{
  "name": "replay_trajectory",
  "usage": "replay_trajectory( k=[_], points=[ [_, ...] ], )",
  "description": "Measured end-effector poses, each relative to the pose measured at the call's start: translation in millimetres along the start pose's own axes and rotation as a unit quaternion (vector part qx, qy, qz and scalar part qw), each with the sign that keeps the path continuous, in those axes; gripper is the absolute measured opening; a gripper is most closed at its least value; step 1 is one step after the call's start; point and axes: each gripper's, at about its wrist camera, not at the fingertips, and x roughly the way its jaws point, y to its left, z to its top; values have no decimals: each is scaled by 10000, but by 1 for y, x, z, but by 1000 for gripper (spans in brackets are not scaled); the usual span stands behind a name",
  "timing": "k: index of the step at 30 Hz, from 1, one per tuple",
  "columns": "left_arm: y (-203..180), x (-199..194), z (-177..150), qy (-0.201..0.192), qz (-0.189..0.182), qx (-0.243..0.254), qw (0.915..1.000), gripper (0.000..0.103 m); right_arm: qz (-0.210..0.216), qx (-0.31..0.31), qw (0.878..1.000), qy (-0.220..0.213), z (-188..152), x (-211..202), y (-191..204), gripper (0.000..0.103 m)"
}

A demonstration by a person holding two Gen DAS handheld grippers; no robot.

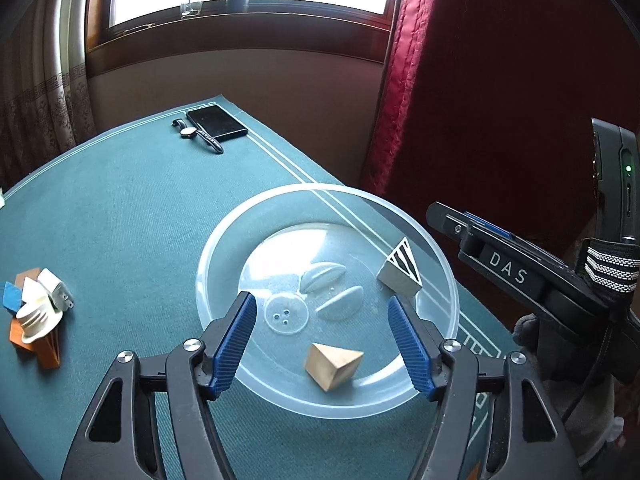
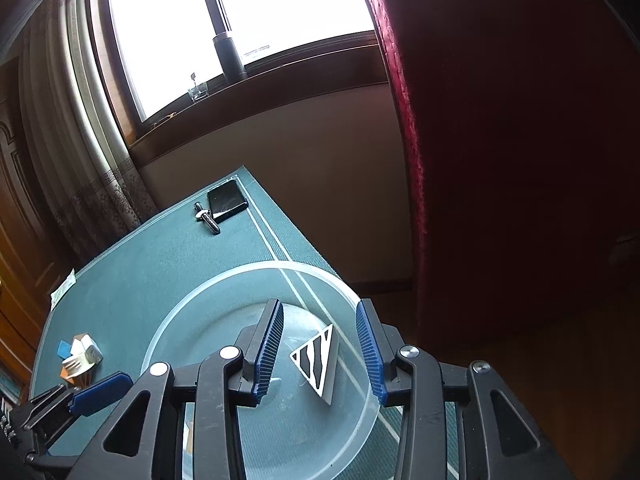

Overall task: Organize rigid objects
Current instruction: 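Open the left tool and right tool, dropping both blocks into the bowl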

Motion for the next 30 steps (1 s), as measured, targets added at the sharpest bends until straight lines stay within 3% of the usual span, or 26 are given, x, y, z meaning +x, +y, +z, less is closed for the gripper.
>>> replay_trajectory(
  k=[6,11,19,30],
  points=[
    [12,-12,-1,-255,181,-81,9995,81,118,-48,9999,-70,-2,-1,4,47],
    [21,-21,-3,-444,539,-95,9975,81,261,-71,9995,-160,-4,-4,8,54],
    [49,-34,-10,-595,889,-347,9937,81,516,-289,9980,-219,-12,-5,23,55],
    [112,-68,-25,-882,1489,-894,9809,81,747,-773,9941,-135,-30,-1,52,57]
  ],
)
